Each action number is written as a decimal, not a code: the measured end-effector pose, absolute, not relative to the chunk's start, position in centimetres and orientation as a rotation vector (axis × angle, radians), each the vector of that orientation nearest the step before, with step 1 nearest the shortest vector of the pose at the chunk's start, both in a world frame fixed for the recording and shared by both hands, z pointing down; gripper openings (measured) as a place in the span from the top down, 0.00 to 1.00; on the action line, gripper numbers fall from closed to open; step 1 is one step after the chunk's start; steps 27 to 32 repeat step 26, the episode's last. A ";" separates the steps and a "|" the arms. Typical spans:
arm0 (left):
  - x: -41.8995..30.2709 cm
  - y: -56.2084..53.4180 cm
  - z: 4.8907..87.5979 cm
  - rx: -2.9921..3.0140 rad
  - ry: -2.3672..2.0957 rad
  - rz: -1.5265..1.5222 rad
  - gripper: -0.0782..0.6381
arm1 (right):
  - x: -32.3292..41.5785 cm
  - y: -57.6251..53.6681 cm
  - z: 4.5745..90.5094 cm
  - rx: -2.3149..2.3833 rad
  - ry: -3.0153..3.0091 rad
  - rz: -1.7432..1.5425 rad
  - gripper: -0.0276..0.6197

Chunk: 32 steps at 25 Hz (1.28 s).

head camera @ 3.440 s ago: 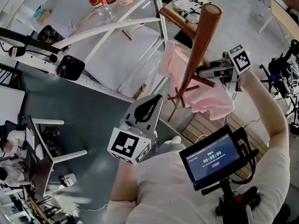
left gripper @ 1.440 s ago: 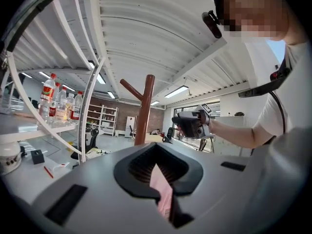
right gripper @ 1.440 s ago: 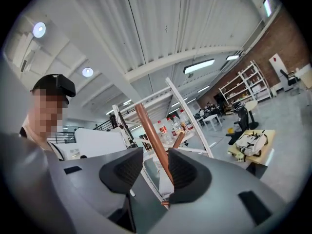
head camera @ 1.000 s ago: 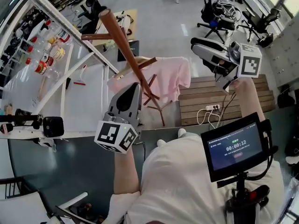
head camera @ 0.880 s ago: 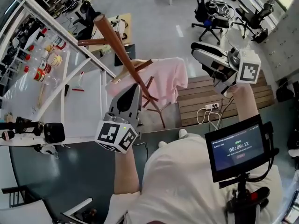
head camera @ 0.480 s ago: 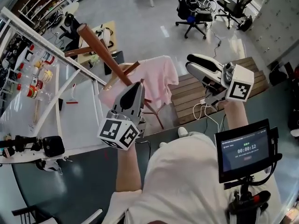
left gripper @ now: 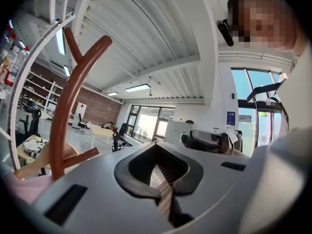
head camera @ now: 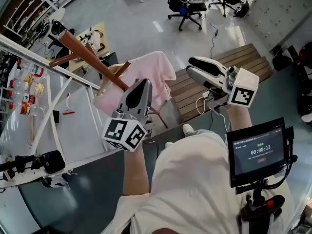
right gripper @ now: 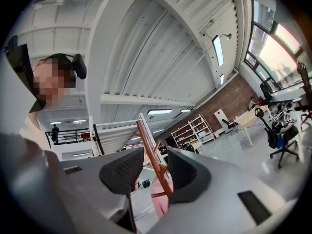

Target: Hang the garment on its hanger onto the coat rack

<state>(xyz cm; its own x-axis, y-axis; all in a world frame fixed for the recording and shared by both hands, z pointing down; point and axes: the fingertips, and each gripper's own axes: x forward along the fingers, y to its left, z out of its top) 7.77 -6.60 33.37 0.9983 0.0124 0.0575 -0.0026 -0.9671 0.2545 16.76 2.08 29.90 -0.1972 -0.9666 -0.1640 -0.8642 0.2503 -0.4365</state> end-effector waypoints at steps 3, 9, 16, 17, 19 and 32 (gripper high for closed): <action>8.1 -6.4 33.8 2.876 0.021 0.098 0.88 | 17.1 2.2 30.3 -1.694 2.110 -0.364 0.75; 8.6 -6.7 33.9 2.863 0.016 0.094 0.88 | 17.7 2.0 30.5 -1.686 2.098 -0.373 0.77; 8.4 -7.2 34.2 2.862 0.015 0.106 0.88 | 17.8 1.7 31.1 -1.697 2.081 -0.384 0.77; 8.4 -7.2 34.1 2.862 0.016 0.106 0.88 | 18.0 1.8 31.1 -1.697 2.077 -0.385 0.77; 8.7 -7.2 34.0 2.862 0.013 0.109 0.88 | 18.4 1.8 31.1 -1.695 2.074 -0.387 0.77; 9.3 -6.9 34.0 2.874 0.012 0.120 0.88 | 18.9 1.8 31.3 -1.686 2.078 -0.388 0.77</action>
